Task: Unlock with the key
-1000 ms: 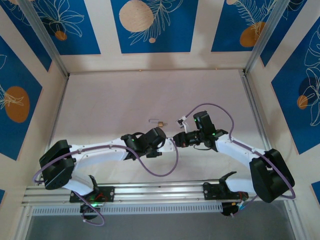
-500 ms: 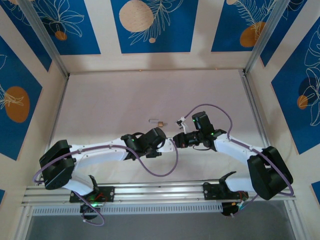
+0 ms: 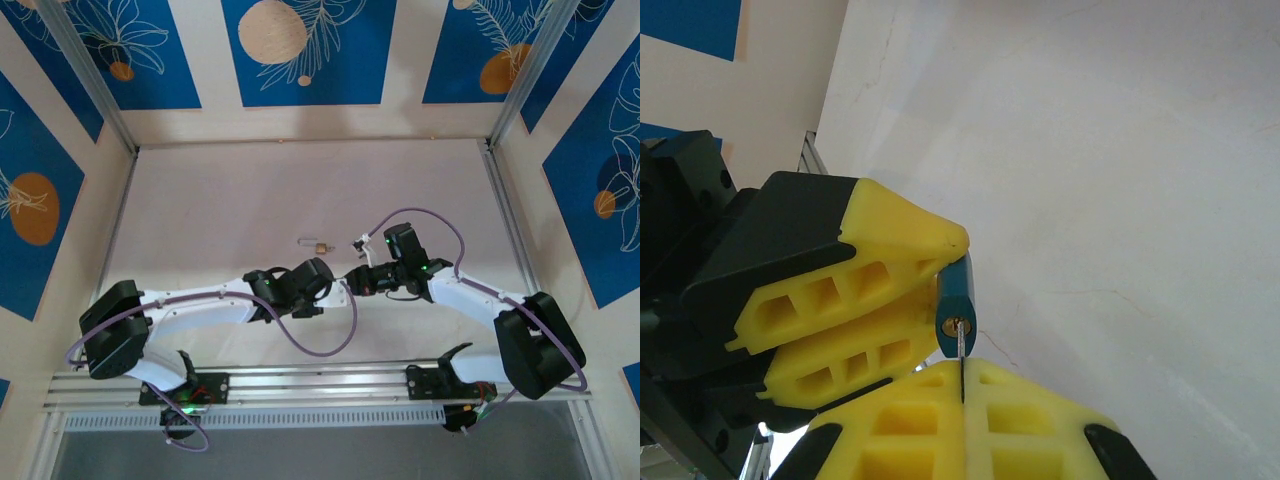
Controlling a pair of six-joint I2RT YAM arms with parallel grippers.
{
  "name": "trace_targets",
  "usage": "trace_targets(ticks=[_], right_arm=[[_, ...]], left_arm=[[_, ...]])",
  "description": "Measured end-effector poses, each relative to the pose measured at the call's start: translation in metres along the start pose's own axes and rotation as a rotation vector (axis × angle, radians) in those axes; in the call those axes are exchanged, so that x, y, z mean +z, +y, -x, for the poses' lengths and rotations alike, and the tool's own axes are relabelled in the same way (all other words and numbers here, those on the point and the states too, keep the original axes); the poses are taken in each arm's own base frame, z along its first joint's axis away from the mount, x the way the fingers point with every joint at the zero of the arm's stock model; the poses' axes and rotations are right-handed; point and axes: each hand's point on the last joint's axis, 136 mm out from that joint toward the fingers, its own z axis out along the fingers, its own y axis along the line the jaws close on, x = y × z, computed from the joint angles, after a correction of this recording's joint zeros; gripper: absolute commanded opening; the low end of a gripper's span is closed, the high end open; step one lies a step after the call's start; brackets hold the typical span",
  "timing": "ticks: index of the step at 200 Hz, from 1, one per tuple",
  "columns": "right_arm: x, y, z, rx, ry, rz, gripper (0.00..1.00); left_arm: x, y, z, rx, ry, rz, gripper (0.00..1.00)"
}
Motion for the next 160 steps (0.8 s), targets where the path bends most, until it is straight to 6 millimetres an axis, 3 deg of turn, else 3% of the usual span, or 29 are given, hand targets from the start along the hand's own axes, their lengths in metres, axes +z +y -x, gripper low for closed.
trace_targets(ticks=[160], right_arm=[[0.0070, -0.0008, -0.0022, 0.010, 0.024, 0.010, 0.00]], left_arm=[[0.0014, -0.0026, -0.0029, 0.012, 0.020, 0.003, 0.08]])
